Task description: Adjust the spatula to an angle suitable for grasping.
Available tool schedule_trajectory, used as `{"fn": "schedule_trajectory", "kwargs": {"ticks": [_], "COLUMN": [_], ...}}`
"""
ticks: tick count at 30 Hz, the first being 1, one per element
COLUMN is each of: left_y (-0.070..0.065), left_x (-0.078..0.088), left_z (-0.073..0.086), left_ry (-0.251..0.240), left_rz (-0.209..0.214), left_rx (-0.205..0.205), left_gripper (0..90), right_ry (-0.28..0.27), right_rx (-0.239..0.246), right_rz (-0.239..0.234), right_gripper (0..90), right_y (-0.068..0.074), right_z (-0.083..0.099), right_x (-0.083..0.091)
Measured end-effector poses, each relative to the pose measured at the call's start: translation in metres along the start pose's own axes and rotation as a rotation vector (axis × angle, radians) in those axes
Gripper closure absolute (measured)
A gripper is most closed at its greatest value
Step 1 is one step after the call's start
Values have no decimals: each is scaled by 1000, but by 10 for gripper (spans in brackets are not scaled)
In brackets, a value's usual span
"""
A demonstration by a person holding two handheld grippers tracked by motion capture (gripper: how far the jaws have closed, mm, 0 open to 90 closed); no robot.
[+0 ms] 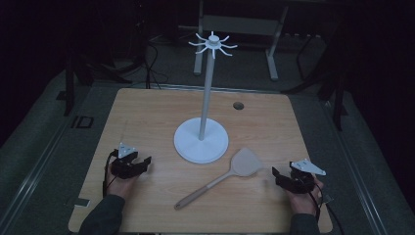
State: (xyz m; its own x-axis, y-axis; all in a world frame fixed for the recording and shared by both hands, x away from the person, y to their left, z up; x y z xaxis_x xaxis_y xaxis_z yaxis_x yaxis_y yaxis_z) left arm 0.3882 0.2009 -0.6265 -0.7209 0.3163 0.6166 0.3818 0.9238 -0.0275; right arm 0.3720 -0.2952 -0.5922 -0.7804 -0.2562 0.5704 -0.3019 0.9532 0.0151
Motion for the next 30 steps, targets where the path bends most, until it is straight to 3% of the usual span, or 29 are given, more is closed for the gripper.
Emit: {"fn": "schedule_trajectory", "kwargs": {"ticks": [10,19,21,30], "left_y": [0,0,-1,0], "left_x": [0,1,1,2], "left_z": [0,1,1,2], "left_ry": [1,4,3,5], "left_rz": [4,8,8,-1], "left_rx": [12,18,15,0], "left_gripper": [385,383,383,383], "right_ry": [8,43,43,54], "right_rx": [117,230,236,359], "right_rz": [-52,-118,-125,-265], "right_gripper": [295,405,422,846], "right_y": [25,48,50,100], "right_z": [-15,-23,-24,-25], "right_x": [7,2,2,-7]}}
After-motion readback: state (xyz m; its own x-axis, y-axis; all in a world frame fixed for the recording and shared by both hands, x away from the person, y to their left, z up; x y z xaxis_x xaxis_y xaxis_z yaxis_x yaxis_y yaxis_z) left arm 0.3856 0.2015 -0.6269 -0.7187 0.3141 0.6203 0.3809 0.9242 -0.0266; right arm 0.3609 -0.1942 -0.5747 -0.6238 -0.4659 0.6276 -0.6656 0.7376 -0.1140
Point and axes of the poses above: each handheld gripper's, and its own axes: x roughly backward along the jaws, z roughly out of its underside, y roughly to its left, the point moved 10 cm from there along -x, roughly forward along the jaws, and after that the axes turned 5 degrees about -x, right-handed, at the moved point
